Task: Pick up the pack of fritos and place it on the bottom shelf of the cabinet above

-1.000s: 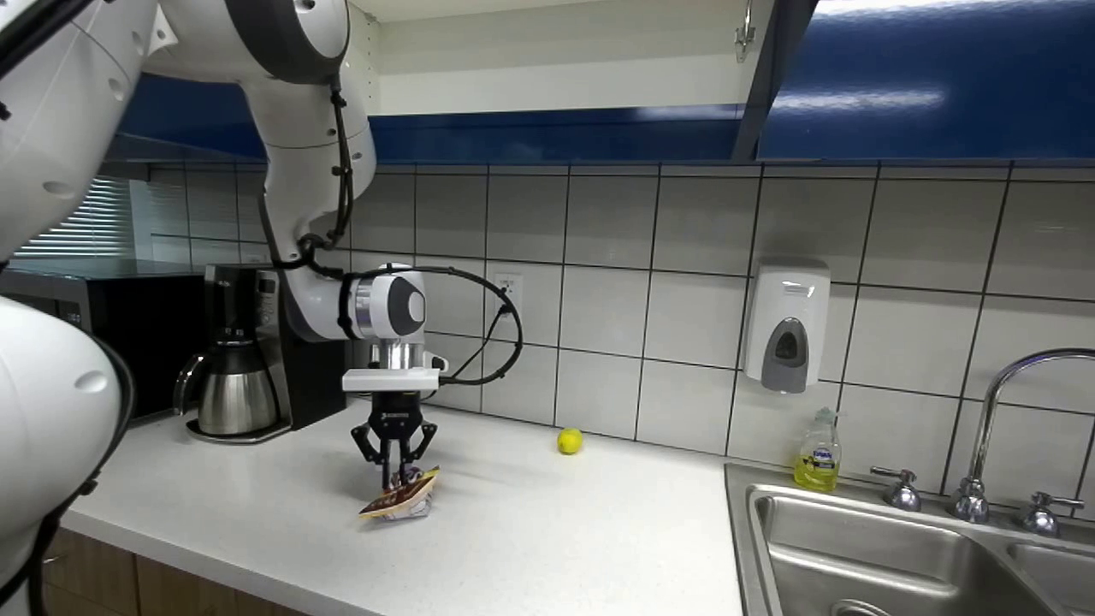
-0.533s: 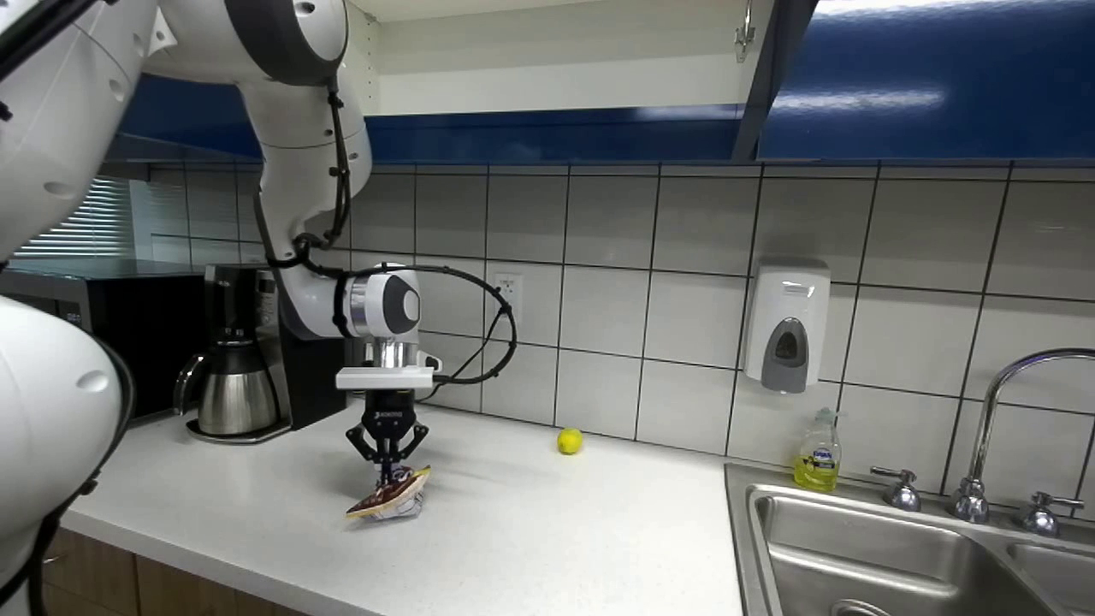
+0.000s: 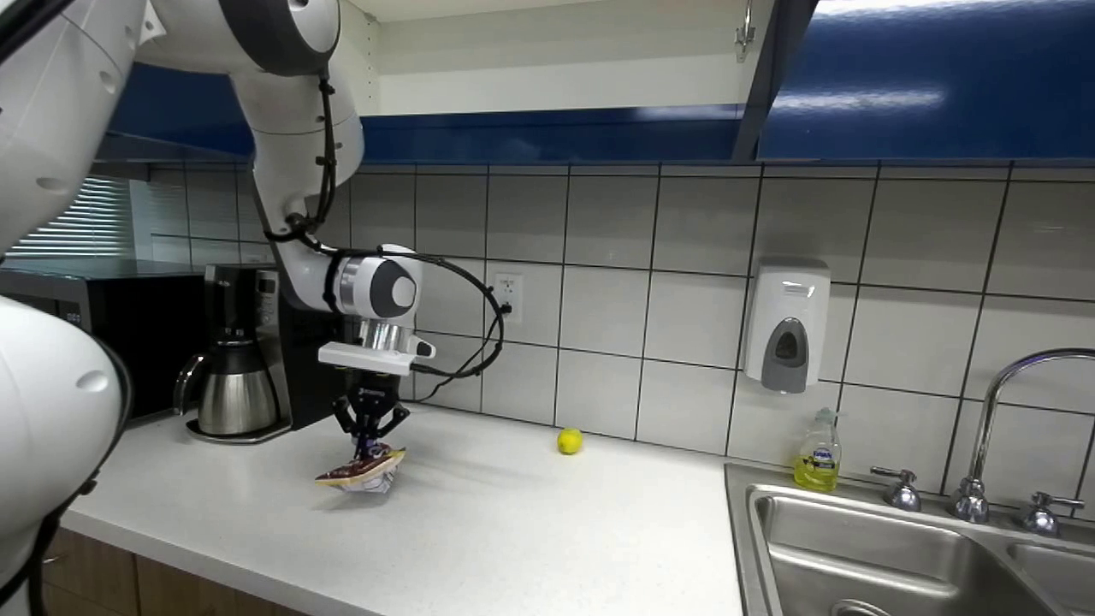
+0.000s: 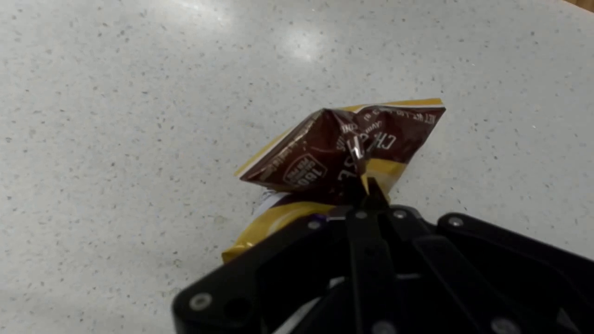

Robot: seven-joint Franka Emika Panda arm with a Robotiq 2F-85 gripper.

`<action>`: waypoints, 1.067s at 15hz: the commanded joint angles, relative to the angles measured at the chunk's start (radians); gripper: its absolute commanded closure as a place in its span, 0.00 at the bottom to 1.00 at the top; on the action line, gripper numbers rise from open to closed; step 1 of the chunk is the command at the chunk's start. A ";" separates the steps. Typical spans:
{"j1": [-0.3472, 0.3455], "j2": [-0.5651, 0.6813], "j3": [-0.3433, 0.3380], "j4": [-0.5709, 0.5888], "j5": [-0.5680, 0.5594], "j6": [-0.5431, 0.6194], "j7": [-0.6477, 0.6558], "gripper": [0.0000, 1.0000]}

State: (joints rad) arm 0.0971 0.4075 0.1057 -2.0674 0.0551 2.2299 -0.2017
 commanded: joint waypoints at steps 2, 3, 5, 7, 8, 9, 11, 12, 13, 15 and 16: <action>-0.005 -0.071 0.017 -0.010 0.078 -0.026 0.090 1.00; -0.001 -0.083 0.015 -0.015 0.079 -0.027 0.104 1.00; 0.006 -0.112 0.011 -0.027 0.072 -0.033 0.136 1.00; 0.013 -0.145 0.008 -0.043 0.060 -0.041 0.166 1.00; 0.018 -0.164 0.007 -0.053 0.054 -0.043 0.181 1.00; 0.022 -0.180 0.007 -0.064 0.048 -0.046 0.194 1.00; 0.029 -0.220 0.008 -0.096 0.045 -0.047 0.216 1.00; 0.033 -0.242 0.009 -0.116 0.046 -0.046 0.227 1.00; 0.036 -0.261 0.011 -0.133 0.049 -0.046 0.237 1.00; 0.043 -0.301 0.013 -0.174 0.048 -0.050 0.259 1.00; 0.046 -0.322 0.014 -0.195 0.049 -0.051 0.267 1.00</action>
State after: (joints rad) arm 0.1373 0.1775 0.1111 -2.1854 0.1161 2.2006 0.0117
